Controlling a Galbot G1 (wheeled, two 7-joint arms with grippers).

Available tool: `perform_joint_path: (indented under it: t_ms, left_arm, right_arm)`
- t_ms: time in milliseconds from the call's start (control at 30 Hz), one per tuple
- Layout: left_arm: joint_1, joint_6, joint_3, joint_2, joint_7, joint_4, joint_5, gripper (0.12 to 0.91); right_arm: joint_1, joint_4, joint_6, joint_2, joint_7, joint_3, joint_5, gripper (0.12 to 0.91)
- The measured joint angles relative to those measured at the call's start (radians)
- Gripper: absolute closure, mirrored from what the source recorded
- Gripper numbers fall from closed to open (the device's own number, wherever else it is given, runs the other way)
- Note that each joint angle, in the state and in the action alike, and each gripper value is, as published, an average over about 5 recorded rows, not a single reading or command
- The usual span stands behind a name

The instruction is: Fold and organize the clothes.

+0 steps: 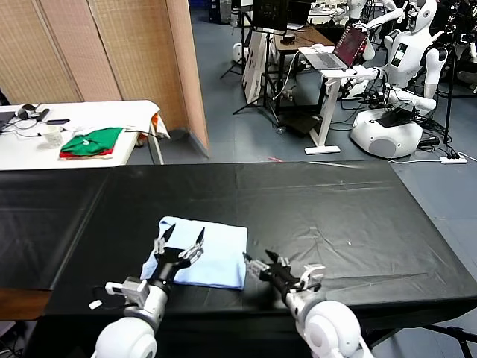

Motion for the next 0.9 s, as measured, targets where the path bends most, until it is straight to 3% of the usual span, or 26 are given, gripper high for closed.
perform_joint_path:
  t_ms: [267,500,633,900]
  left_arm:
    - [0.012,-0.016,-0.031,0.005,0.005,0.014,0.01,0.123]
    - [0.029,-0.026,-0.051,0.008,0.005,0.012,0.01,0.123]
    - [0.037,-0.031,-0.062,0.007,0.004,0.01,0.011,0.123]
    - [0.055,-0.05,-0.091,0.011,0.005,0.018,0.012,0.123]
  right_arm:
    - [0.02,-0.061,0.004,0.043,-0.015,-0.028,-0.017,0.351]
    - [0.028,-0.089,0.004,0.057,-0.019,-0.036,-0.015,0.717]
    - [0.026,-0.088,0.003,0.054,-0.018,-0.031,-0.015,0.853]
    - [0.014,-0.043,-0.006,-0.02,-0.006,0.026,-0.015,0.883]
